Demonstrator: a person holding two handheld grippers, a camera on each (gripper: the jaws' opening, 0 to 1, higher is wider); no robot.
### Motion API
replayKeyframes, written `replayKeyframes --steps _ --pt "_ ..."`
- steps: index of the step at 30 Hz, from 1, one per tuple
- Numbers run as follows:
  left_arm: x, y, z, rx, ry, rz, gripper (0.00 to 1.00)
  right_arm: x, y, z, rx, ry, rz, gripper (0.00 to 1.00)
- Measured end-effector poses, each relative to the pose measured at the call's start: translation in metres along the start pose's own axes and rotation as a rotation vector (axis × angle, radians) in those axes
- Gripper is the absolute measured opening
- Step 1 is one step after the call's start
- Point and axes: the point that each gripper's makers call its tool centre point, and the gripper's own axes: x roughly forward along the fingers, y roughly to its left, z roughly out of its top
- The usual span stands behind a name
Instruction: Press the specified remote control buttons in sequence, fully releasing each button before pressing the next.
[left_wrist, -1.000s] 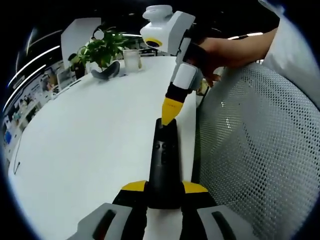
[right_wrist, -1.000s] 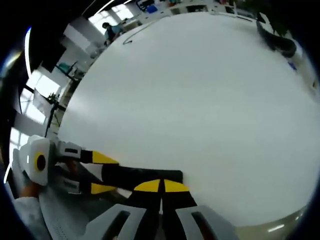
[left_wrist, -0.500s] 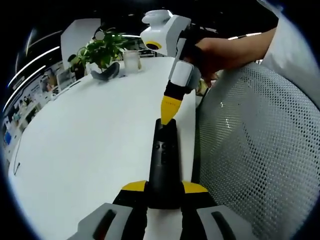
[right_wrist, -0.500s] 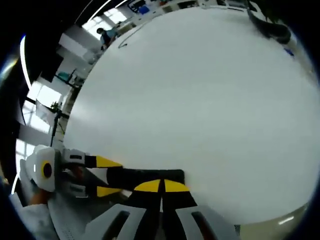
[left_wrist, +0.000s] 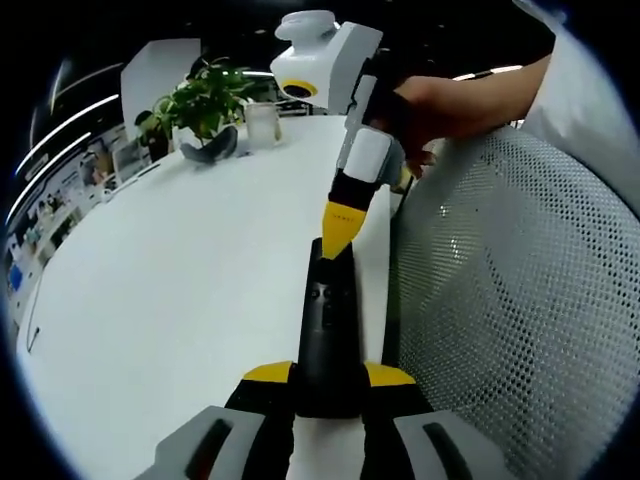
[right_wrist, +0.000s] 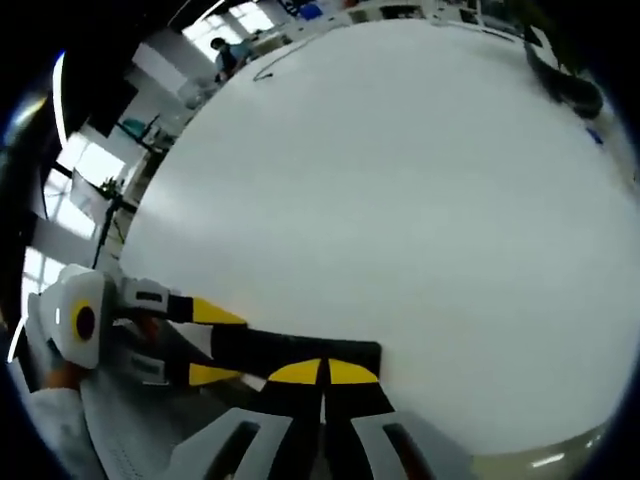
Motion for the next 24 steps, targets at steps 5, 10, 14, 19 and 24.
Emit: replayKeyframes --steps 5,10,14,19,24 --pt "0.0002 0.0001 0.0001 0.003 -0.004 -0.002 0.24 0.0002 0.0001 0.0003 -0.013 0.002 -0.007 0.00" --pt "0.0003 0.0000 0.0003 0.005 -0.006 -0.002 0.24 0.0010 0.0012 0.0002 -0.069 0.002 -0.036 0.00" --pt "0.0000 -0.0002 0.0005 0.004 -0.007 -0.002 0.24 0.0018 0.0016 0.0003 -0.118 0.005 -0.059 0.00" --pt "0.0001 -0.0002 0.0007 0.004 -0.008 -0.003 0.24 0.0014 -0.0010 0.0013 -0.106 0.006 -0.054 0.00" --pt "0.0002 -0.0001 0.0005 0.004 -0.010 -0.003 0.24 0.0009 -0.0018 0.0017 -0.053 0.010 -0.027 0.00"
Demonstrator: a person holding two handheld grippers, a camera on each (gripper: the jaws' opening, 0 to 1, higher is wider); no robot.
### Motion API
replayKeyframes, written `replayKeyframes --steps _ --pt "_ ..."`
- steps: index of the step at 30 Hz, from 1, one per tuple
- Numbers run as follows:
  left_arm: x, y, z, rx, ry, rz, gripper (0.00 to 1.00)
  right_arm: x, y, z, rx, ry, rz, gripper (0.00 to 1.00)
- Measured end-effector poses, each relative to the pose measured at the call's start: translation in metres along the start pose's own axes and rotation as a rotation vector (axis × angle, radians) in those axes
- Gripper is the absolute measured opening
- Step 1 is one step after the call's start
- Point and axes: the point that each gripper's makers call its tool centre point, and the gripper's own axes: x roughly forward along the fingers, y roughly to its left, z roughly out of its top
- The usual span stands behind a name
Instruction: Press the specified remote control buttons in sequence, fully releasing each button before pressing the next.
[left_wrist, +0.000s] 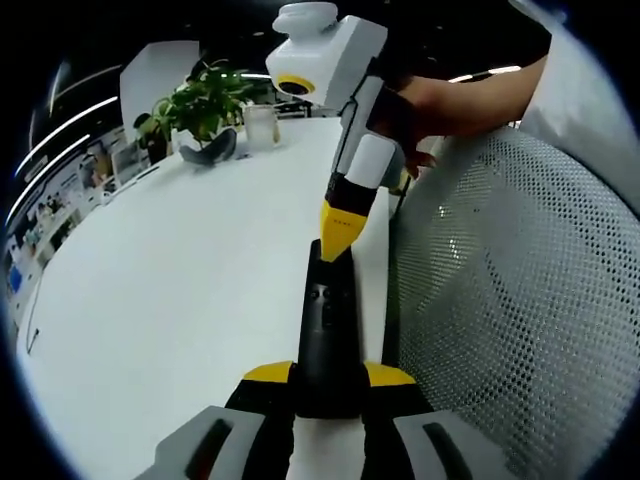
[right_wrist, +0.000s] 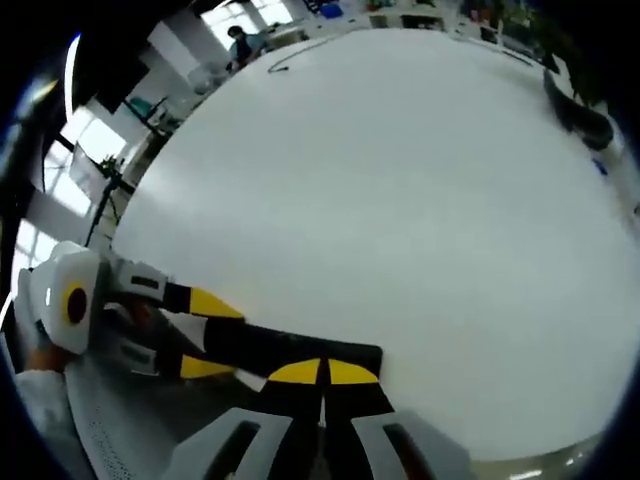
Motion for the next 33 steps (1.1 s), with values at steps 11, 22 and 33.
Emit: replayKeyframes --steps 11,22,33 --pt "0.001 -0.001 0.001 0.012 -0.001 0.003 0.24 -0.001 0.001 0.000 0.017 0.003 0.003 0.00" --pt "0.004 -0.007 0.003 0.016 -0.005 -0.015 0.24 -0.001 0.009 0.004 -0.032 -0.025 0.027 0.00" --pt "0.003 -0.008 0.004 0.015 -0.012 -0.018 0.24 0.004 0.010 -0.001 -0.065 0.008 0.016 0.00"
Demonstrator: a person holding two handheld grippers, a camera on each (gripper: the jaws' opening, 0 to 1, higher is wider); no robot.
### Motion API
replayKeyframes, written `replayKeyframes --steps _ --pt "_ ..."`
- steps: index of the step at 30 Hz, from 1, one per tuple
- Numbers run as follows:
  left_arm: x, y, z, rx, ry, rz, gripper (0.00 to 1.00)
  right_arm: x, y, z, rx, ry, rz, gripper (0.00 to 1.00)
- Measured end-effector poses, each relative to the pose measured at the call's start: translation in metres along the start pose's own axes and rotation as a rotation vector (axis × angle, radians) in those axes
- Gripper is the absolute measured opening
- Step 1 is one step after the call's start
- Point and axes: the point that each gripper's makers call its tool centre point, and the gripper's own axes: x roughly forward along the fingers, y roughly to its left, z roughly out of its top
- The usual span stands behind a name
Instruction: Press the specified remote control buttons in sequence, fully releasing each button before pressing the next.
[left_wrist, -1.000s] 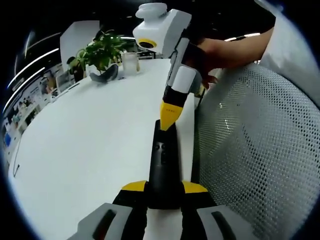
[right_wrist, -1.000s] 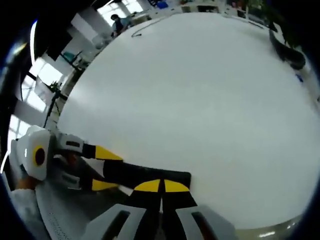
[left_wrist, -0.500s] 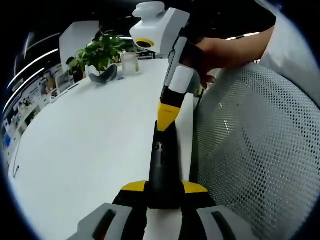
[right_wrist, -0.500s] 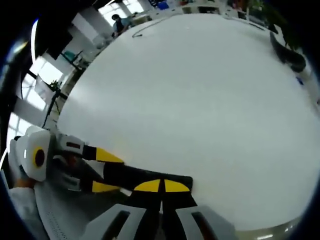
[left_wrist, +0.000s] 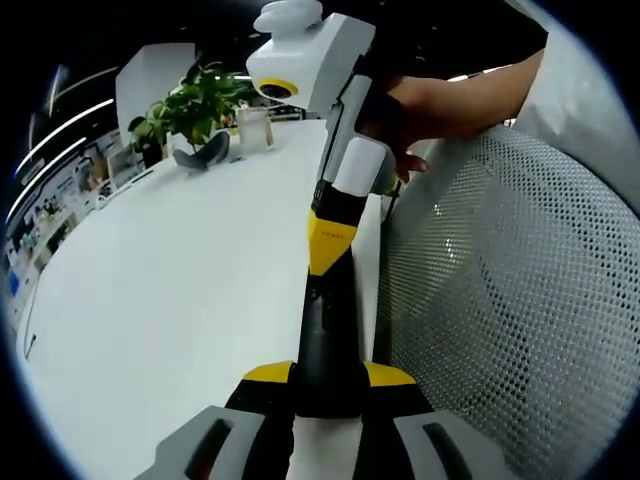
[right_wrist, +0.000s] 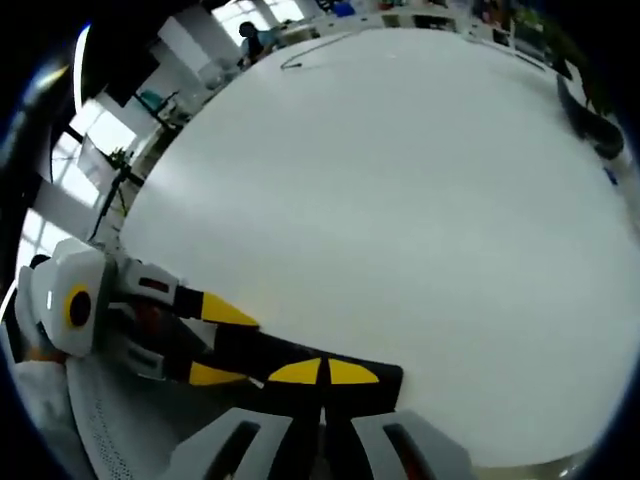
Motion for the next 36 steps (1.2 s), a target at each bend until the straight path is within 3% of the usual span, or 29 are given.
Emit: replayKeyframes --steps 23,36 --pt "0.0005 0.0007 -0.0002 0.002 -0.010 -0.002 0.24 0.0004 -0.0012 0.0008 0.068 -0.025 0.038 0.00" --pt "0.0005 0.0006 0.0000 0.002 -0.011 -0.005 0.24 -0.0034 -0.0009 -0.0044 0.122 0.022 0.054 0.00"
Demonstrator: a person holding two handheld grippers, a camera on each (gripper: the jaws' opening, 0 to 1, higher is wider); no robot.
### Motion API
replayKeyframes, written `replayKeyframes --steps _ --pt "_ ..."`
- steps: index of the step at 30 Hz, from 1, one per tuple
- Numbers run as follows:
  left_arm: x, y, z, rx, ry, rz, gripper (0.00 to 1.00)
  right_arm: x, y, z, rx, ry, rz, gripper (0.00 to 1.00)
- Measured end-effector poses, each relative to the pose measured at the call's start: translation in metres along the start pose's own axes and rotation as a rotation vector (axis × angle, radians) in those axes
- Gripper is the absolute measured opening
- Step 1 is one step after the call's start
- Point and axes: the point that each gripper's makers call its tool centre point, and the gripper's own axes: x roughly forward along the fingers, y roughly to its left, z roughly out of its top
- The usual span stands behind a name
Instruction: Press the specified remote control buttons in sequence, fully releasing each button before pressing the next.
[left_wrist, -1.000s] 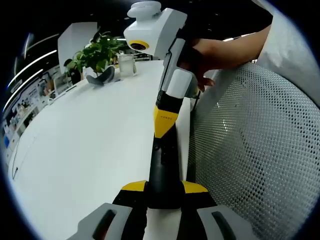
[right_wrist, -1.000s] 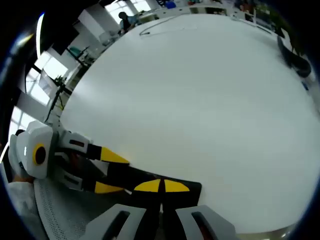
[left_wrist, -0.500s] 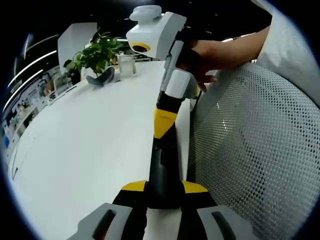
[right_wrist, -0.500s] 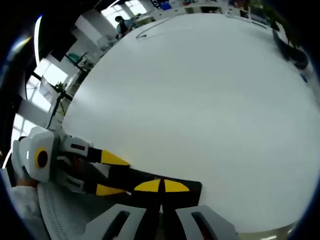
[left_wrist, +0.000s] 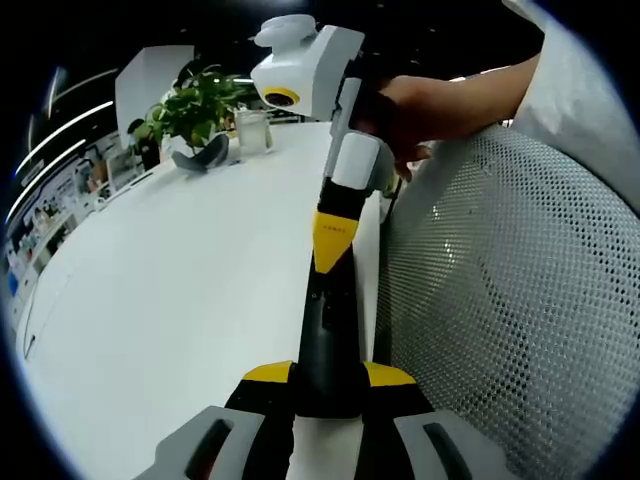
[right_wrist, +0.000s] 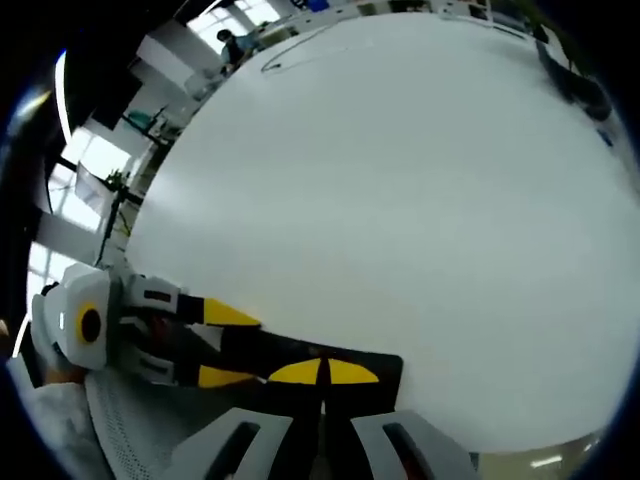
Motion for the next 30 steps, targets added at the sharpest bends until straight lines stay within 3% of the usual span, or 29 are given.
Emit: replayKeyframes --steps 10,13,30 --pt "-0.0005 -0.0004 0.0002 -0.002 0.000 0.000 0.24 0.0014 0.0111 -0.0038 0.001 0.025 0.049 0.00" --pt "-0.0004 -0.0002 0.0001 -0.001 0.000 0.000 0.24 0.0039 0.0093 -0.0075 -0.011 0.049 0.029 0.00" --pt "0.0000 0.0000 0.0001 -0.001 -0.003 0.000 0.24 0.0040 0.0090 -0.0070 -0.036 0.035 0.028 0.00"
